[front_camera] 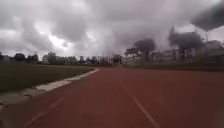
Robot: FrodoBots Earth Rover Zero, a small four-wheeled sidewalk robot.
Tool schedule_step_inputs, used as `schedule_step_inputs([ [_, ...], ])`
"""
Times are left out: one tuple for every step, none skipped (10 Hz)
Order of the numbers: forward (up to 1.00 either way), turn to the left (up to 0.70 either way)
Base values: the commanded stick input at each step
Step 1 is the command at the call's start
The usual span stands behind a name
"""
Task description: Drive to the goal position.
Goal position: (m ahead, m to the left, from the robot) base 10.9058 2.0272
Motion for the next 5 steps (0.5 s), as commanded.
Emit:
schedule_step_inputs([
  [1.00, 0.00],
  [1.00, 0.00],
  [1.00, 0.00],
  [1.00, 0.00],
  [1.00, 0.00],
])
